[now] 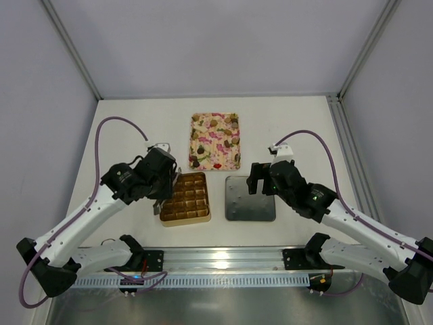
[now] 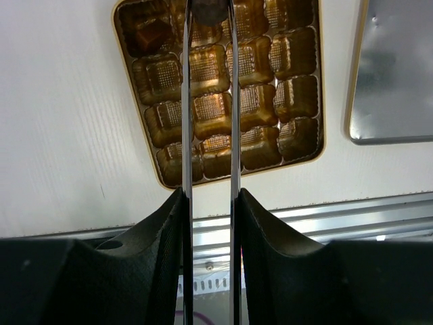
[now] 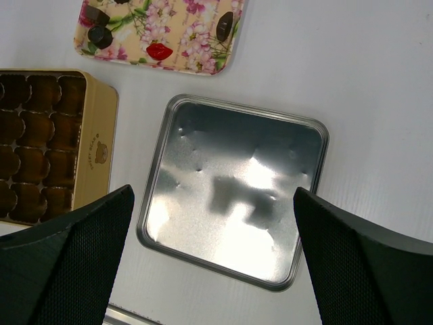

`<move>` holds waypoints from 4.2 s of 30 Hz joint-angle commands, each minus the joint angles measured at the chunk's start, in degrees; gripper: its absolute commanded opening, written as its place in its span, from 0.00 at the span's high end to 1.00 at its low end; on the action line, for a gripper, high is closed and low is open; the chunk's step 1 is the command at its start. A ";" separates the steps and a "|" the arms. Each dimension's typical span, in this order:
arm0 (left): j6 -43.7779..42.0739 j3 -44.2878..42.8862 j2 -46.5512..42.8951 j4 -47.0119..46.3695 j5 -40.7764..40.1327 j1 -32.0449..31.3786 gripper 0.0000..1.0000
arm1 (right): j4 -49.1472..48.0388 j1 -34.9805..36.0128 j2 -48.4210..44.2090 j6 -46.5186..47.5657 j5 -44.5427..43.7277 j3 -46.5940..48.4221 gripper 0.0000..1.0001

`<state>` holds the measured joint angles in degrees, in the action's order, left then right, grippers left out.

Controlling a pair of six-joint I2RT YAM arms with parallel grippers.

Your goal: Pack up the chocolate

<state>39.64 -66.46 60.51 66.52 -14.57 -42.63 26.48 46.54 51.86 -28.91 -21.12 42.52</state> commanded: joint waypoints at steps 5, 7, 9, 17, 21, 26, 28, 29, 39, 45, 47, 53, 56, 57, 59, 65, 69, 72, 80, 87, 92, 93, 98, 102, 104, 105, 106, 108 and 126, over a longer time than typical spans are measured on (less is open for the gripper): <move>1.85 3.79 -2.06 -1.13 -1.34 -0.17 0.65 | -2.40 0.21 0.18 -1.15 0.38 -0.69 0.00; 1.67 4.14 -1.71 -1.31 -1.78 -0.17 0.64 | -2.40 0.30 0.35 -1.33 0.65 -0.77 0.00; 1.41 4.32 -1.71 -1.39 -1.87 -0.08 0.64 | -2.48 0.30 0.44 -1.33 0.73 -0.69 0.00; 1.06 4.32 -1.62 -1.57 -2.83 -0.17 0.58 | -2.84 0.21 0.79 -1.50 1.35 -0.69 0.00; 0.79 3.70 -1.45 -1.40 -2.92 -0.17 0.57 | -2.75 0.21 0.79 -1.42 1.44 -0.69 0.00; -0.43 -2.69 0.04 -1.04 -2.22 -0.17 0.57 | -2.66 0.21 0.70 -1.07 1.26 -0.16 0.00; -1.05 -5.34 2.58 -1.04 -1.87 -0.17 0.57 | -2.14 0.21 0.70 -0.89 0.82 0.45 0.00; -1.92 -8.05 3.64 -1.48 -1.43 -0.17 0.57 | -1.96 0.21 0.70 -0.80 0.21 0.63 0.00; -7.20 -22.92 25.69 -10.09 2.35 0.09 0.57 | 1.29 0.21 -0.97 -0.01 -1.73 3.00 0.00; -7.30 -32.58 40.20 -14.75 4.55 0.18 0.57 | 3.22 0.13 -2.37 0.25 -1.73 3.09 0.00; -6.94 -35.74 43.79 -15.98 5.16 0.36 0.57 | 3.58 0.13 -2.98 0.25 -1.73 3.09 0.00; -6.24 -41.56 50.14 -16.07 4.81 0.53 0.56 | 4.98 0.13 -4.57 0.69 -2.52 3.18 0.00; -5.98 -43.67 52.95 -15.63 4.29 0.53 0.56 | 5.51 0.13 -5.36 0.78 -2.87 3.09 0.00; -5.89 -44.02 53.74 -15.63 3.85 0.62 0.57 | 5.77 0.13 -5.80 0.95 -2.96 3.09 0.00; -5.45 -44.20 54.36 -15.72 3.32 0.71 0.56 | 5.86 0.13 -5.98 1.04 -3.04 3.18 0.00; -4.75 -43.76 56.03 -16.33 2.00 0.71 0.57 | 6.39 0.13 -6.06 1.48 -2.96 3.18 0.00; -4.40 -43.85 57.52 -16.51 2.26 0.71 0.57 | 6.74 0.21 -6.33 1.57 -3.22 3.09 0.00; -4.13 -43.50 57.96 -16.51 2.35 0.71 0.57 | 7.01 0.13 -6.77 1.66 -3.13 2.83 0.00; -4.31 -43.49 58.23 -16.43 1.82 0.71 0.64 | 7.18 0.13 -7.30 1.48 -3.31 2.39 0.00; -5.10 -43.76 57.53 -15.55 1.47 0.71 0.73 | 7.36 0.13 -7.30 1.48 -3.40 2.30 0.00; -6.15 -43.85 54.46 -14.14 1.21 0.71 0.75 | 7.27 0.13 -7.47 1.40 -3.57 2.30 0.00; -6.33 -43.85 54.45 -13.88 1.21 0.71 0.75 | 7.18 0.13 -7.47 1.48 -3.57 2.30 0.00; -6.59 -42.71 50.59 -12.12 1.91 0.71 0.75 | 6.66 0.12 -7.12 1.48 -3.49 2.21 0.00; -6.59 -39.29 46.11 -12.03 2.26 0.71 0.75 | 6.13 0.13 -6.77 1.31 -3.48 1.95 0.00; -6.50 -37.79 43.57 -11.50 2.70 0.71 0.75 | 5.69 0.13 -6.33 1.31 -3.66 1.78 0.00; -6.50 -37.09 42.68 -11.15 2.96 0.71 0.75 | 5.60 0.13 -6.15 1.31 -3.57 1.77 0.00; -6.42 -36.38 41.80 -10.89 3.14 0.71 0.75 | 5.34 0.13 -6.07 1.31 -3.40 1.77 0.00; -6.15 -33.22 38.20 -10.62 3.49 0.71 0.75 | 4.99 0.13 -5.45 1.31 -3.22 1.69 0.00; -2.90 -4.92 6.91 -4.56 3.14 0.62 0.74 | -0.46 -0.05 0.79 1.05 -2.52 0.46 0.00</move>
<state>35.66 -73.21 70.17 60.73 -11.33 -42.24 28.97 46.54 52.25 -27.73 -23.16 43.09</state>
